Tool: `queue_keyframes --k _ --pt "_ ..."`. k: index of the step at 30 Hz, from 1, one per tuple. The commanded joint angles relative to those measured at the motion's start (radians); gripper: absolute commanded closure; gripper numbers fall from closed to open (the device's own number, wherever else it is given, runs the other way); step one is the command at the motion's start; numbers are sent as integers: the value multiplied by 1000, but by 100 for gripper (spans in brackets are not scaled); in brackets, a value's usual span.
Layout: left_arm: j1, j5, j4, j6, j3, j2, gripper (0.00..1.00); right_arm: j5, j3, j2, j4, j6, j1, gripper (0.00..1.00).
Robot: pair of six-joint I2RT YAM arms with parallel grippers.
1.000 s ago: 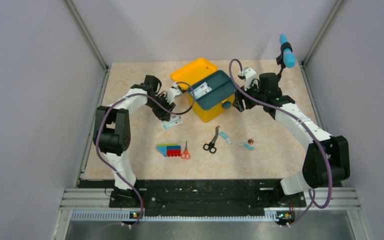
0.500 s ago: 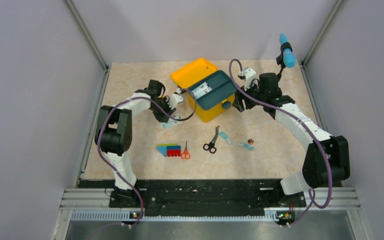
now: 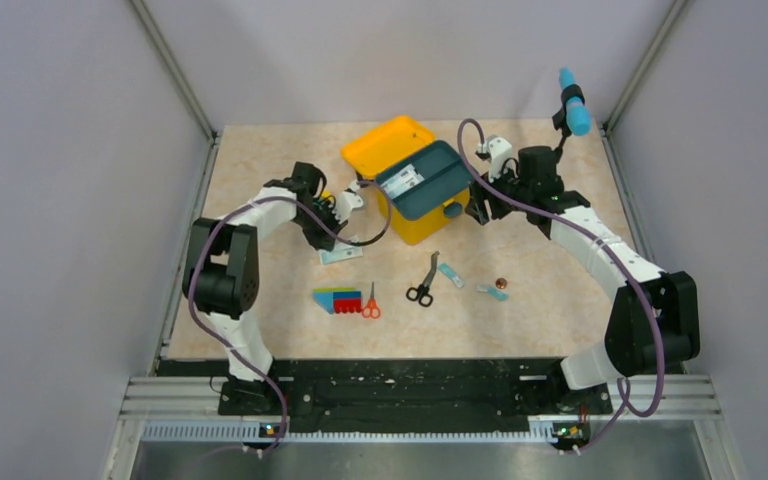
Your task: Organize the medicine kit
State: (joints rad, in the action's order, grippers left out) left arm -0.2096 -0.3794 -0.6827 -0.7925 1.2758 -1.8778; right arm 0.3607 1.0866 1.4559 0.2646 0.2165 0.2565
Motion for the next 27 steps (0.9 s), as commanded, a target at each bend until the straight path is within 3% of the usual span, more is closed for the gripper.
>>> queue_keyframes --k 1,7,11,16,20,27 --pt "15 -95 -27 49 12 185 100 -2 18 -21 -3 10 -9 37" --pt "-8 -227 104 238 80 293 100 -1 26 -4 -18 -2 -9 37" --pt "-47 -206 308 450 138 273 100 0 38 6 -26 -12 -9 37" --pt "-107 -113 401 646 257 163 100 7 49 17 -28 -13 -8 37" --pt "-154 -22 442 708 304 81 100 10 50 15 -37 -22 -8 37" --pt "-178 12 425 673 315 4 100 -5 38 -5 -29 -8 -9 37"
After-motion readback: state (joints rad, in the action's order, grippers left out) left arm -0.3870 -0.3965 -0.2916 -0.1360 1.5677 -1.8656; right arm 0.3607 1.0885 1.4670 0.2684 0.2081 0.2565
